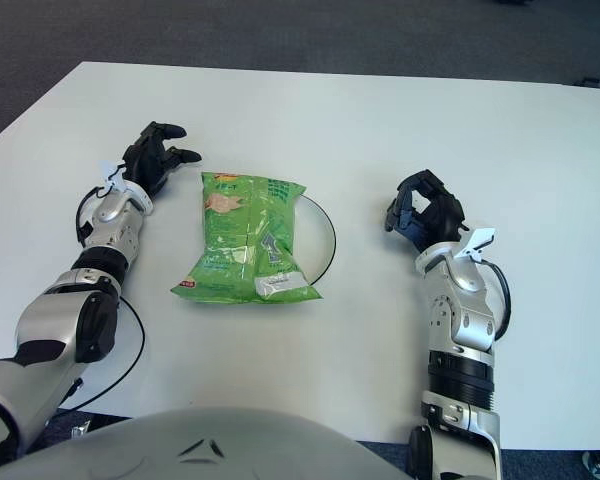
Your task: Put the snack into the plate.
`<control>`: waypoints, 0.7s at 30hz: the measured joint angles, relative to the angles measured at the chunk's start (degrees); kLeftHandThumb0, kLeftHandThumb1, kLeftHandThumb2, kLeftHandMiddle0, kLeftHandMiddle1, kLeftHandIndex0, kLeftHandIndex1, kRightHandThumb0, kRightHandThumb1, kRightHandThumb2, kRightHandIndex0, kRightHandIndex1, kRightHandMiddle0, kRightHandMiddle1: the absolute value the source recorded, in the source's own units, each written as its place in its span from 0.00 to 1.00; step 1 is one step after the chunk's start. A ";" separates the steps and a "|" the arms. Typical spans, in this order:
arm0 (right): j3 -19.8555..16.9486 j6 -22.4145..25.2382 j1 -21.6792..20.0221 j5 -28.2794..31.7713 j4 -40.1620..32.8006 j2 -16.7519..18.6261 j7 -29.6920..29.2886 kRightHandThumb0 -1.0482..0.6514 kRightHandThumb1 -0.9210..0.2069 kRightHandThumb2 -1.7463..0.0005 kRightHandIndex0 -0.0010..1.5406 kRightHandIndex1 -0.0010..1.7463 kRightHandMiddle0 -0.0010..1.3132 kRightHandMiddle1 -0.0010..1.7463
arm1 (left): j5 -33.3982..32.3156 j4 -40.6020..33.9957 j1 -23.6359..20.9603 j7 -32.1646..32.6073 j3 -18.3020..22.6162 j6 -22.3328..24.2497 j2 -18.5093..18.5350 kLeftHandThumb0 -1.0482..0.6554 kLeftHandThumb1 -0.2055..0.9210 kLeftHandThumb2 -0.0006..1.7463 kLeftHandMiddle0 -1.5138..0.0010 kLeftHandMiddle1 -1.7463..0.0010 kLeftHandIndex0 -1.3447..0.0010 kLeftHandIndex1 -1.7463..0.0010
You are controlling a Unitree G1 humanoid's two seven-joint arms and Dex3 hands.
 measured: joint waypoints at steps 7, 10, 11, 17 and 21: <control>-0.03 0.04 0.30 0.01 -0.29 -0.10 0.35 0.36 0.41 0.34 0.73 1.00 0.39 1.00 | 0.33 -4.40 2.03 -1.49 -1.25 3.59 0.19 0.33 0.92 0.46 0.16 0.00 0.27 0.00; -0.05 0.04 0.43 0.01 -0.37 -0.19 0.42 0.35 0.42 0.34 0.74 1.00 0.39 1.00 | -0.15 -6.22 2.99 -2.69 -1.23 5.00 0.14 0.33 0.90 0.47 0.13 0.00 0.24 0.00; -0.05 0.04 0.46 0.01 -0.39 -0.22 0.42 0.35 0.42 0.34 0.74 1.00 0.39 1.00 | -0.46 -6.67 3.24 -3.07 -1.23 5.44 0.13 0.34 0.90 0.47 0.13 0.00 0.23 0.00; -0.08 0.05 0.62 0.01 -0.44 -0.72 0.54 0.35 0.42 0.34 0.74 1.00 0.39 1.00 | -2.37 -11.48 5.56 -4.91 -1.24 9.43 -0.68 0.35 0.88 0.47 0.11 0.00 0.23 0.00; -0.13 0.05 0.64 0.04 -0.36 -0.93 1.02 0.35 0.42 0.34 0.73 1.00 0.39 1.00 | -1.24 -17.39 8.69 -3.23 -2.75 11.13 -1.43 0.35 0.88 0.47 0.11 0.00 0.23 0.00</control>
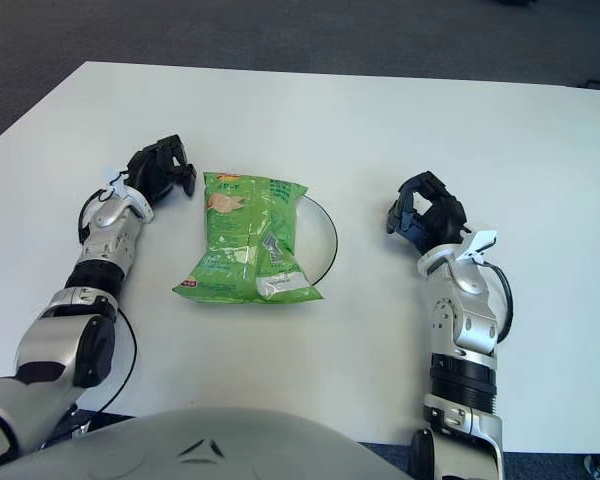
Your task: Put the snack into the plate.
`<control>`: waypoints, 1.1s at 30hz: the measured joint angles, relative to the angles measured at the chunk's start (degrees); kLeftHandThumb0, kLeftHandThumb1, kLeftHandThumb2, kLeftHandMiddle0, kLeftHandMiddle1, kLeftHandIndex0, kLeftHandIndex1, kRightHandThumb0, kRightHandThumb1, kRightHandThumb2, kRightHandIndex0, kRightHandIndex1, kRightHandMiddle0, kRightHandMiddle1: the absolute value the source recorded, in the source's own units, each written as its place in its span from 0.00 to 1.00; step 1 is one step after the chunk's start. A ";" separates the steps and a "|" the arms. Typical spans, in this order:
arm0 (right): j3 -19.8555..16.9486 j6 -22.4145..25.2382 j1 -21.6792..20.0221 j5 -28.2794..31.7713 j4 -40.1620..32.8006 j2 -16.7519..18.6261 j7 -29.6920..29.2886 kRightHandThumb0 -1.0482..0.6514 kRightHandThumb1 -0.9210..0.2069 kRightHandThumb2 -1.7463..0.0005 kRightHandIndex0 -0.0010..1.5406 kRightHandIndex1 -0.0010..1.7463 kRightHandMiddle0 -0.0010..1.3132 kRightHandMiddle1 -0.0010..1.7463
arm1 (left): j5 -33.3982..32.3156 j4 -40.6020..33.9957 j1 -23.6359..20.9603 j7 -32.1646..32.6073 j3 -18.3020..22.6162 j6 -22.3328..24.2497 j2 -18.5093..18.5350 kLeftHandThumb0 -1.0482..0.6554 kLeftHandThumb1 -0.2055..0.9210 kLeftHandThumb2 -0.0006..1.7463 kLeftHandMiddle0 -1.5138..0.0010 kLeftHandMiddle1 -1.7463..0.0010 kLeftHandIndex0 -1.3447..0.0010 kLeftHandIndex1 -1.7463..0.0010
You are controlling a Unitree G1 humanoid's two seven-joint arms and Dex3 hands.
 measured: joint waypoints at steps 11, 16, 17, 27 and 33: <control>-0.14 -0.03 0.08 0.02 0.08 -0.09 0.54 0.35 0.42 0.34 0.75 1.00 0.39 1.00 | 3.76 -9.75 6.33 2.72 -3.21 -0.77 -0.28 0.36 0.86 0.48 0.12 0.00 0.22 0.00; -0.13 -0.37 0.17 -0.11 0.08 0.13 0.41 0.35 0.43 0.33 0.75 1.00 0.40 1.00 | 3.72 -11.68 7.47 2.95 -3.37 -2.17 -0.57 0.36 0.86 0.48 0.12 0.00 0.22 0.00; -0.13 -1.05 0.24 -0.29 0.25 0.30 0.19 0.35 0.43 0.33 0.75 1.00 0.40 1.00 | 3.69 -12.24 7.68 3.07 -3.35 -2.31 -0.65 0.36 0.86 0.48 0.12 0.00 0.22 0.00; 0.45 -12.13 0.89 -5.13 3.16 0.65 -3.91 0.36 0.40 0.35 0.80 1.00 0.38 1.00 | 1.78 -17.92 9.91 5.87 -2.49 -0.39 -1.99 0.37 0.83 0.50 0.14 0.00 0.29 0.00; 0.49 -18.40 0.68 -6.99 4.72 0.90 -6.41 0.36 0.38 0.37 0.81 1.00 0.37 1.00 | 1.47 -20.37 11.05 7.57 -2.11 0.86 -2.59 0.36 0.83 0.50 0.14 0.00 0.29 0.00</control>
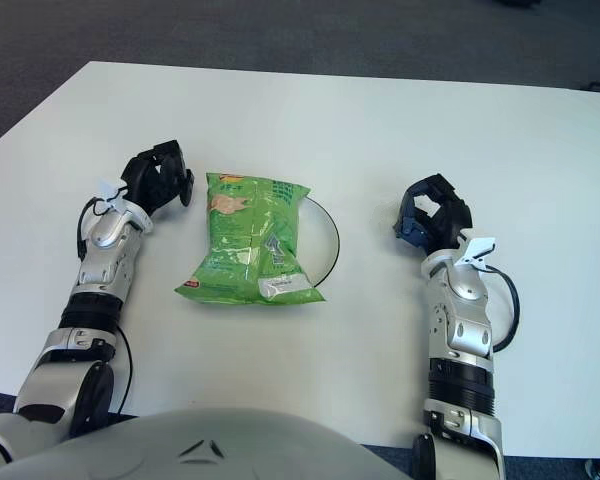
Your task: Put the snack into the plate.
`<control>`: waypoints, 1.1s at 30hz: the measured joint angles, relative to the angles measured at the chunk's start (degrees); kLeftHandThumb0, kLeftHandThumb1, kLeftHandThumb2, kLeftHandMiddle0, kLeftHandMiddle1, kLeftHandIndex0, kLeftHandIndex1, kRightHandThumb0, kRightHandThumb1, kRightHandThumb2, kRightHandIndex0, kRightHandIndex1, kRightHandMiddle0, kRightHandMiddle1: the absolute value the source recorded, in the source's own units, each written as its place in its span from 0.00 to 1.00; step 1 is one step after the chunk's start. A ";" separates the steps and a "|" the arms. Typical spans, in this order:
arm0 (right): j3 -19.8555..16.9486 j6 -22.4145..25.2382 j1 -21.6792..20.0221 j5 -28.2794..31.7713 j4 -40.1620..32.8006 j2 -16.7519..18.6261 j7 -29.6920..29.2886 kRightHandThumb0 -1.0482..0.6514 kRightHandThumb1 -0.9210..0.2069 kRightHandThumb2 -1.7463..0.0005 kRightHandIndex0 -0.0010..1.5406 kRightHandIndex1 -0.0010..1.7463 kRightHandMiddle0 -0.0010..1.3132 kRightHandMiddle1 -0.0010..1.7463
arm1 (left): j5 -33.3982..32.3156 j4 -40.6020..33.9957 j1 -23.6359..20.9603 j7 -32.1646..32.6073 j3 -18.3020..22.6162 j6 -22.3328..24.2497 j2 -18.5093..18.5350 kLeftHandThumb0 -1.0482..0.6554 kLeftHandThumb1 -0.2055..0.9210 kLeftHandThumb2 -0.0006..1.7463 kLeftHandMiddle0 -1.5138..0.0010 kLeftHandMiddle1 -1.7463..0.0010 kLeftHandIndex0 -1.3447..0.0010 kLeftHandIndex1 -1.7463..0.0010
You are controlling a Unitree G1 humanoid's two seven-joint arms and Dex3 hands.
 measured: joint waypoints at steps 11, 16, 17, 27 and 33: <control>0.30 -10.61 -0.26 -3.22 2.53 -0.05 -3.11 0.36 0.38 0.37 0.81 1.00 0.36 1.00 | 0.07 -2.18 0.96 6.79 1.28 1.10 -1.78 0.36 0.84 0.51 0.13 0.00 0.26 0.00; 0.98 -14.62 -0.28 -6.93 3.80 -0.50 -5.57 0.37 0.35 0.40 0.77 1.00 0.34 1.00 | 0.21 -1.60 0.69 9.93 1.99 -0.24 -2.97 0.35 0.87 0.50 0.12 0.00 0.28 0.00; 1.06 -15.05 -0.29 -7.35 3.93 -0.59 -6.01 0.37 0.34 0.41 0.76 1.00 0.34 1.00 | 0.24 -1.45 0.59 10.38 2.08 -0.63 -3.16 0.36 0.87 0.50 0.12 0.00 0.29 0.00; 2.26 -15.23 -0.47 -9.74 4.19 -0.74 -9.07 0.39 0.26 0.47 0.70 1.00 0.29 1.00 | 1.32 -0.09 -0.07 13.19 1.90 -2.39 -4.07 0.36 0.87 0.49 0.13 0.00 0.31 0.00; 3.12 -13.31 -0.42 -9.95 3.66 -0.74 -10.06 0.39 0.25 0.48 0.70 1.00 0.28 1.00 | 2.66 0.04 -0.09 14.30 1.06 -2.20 -4.11 0.36 0.87 0.49 0.13 0.00 0.30 0.00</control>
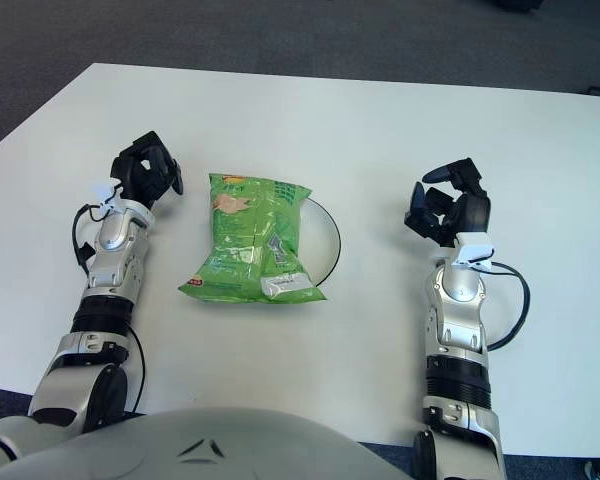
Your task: Put the snack into the plate.
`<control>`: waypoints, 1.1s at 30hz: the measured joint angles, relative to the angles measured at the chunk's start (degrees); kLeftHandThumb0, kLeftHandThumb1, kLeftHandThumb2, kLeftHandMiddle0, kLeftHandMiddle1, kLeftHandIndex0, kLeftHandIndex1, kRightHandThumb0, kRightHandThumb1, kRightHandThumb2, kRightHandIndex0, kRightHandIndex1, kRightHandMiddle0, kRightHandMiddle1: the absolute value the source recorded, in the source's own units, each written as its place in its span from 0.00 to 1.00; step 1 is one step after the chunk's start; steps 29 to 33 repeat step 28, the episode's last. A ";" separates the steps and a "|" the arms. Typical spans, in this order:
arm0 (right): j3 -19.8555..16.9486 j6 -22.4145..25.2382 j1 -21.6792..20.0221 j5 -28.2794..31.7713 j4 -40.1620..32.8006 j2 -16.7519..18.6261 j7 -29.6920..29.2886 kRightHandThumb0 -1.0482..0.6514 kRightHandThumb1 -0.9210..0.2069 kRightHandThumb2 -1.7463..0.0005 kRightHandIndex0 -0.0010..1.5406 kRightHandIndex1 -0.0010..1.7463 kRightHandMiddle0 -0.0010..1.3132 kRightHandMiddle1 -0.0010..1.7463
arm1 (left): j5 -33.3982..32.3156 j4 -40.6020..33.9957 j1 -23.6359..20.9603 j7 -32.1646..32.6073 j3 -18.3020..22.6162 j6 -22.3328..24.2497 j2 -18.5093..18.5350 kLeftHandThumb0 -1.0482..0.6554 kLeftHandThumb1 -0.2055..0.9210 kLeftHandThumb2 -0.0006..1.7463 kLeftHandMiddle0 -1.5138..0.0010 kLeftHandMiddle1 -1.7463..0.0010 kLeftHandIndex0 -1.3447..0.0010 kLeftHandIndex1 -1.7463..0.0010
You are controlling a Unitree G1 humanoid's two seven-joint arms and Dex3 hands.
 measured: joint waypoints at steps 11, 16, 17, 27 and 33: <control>1.46 0.86 0.24 -0.45 -0.57 -0.27 -0.53 0.39 0.24 0.49 0.70 1.00 0.28 1.00 | 1.54 -0.25 0.05 0.98 -0.98 2.40 0.02 0.37 0.86 0.49 0.13 0.00 0.28 0.00; 2.04 1.00 0.30 -1.34 -0.64 -0.55 -0.24 0.38 0.27 0.46 0.70 1.00 0.29 1.00 | 1.70 -0.71 0.16 1.04 -1.33 3.36 0.01 0.37 0.85 0.50 0.14 0.00 0.29 0.00; 2.15 1.18 0.33 -1.32 -0.71 -0.60 0.00 0.38 0.28 0.45 0.71 1.00 0.30 1.00 | 1.70 -0.81 0.19 1.04 -1.38 3.50 0.01 0.37 0.85 0.50 0.14 0.00 0.29 0.00; 2.52 5.35 0.62 2.70 -1.24 -0.93 5.48 0.36 0.39 0.36 0.75 1.00 0.37 1.00 | 1.71 -1.05 0.25 1.01 -1.96 3.93 -0.03 0.37 0.85 0.50 0.13 0.00 0.27 0.00; 2.51 5.79 0.63 3.30 -1.28 -0.95 6.33 0.36 0.39 0.36 0.75 1.00 0.37 1.00 | 1.73 -1.04 0.25 1.02 -2.02 3.93 -0.03 0.37 0.85 0.50 0.13 0.00 0.26 0.00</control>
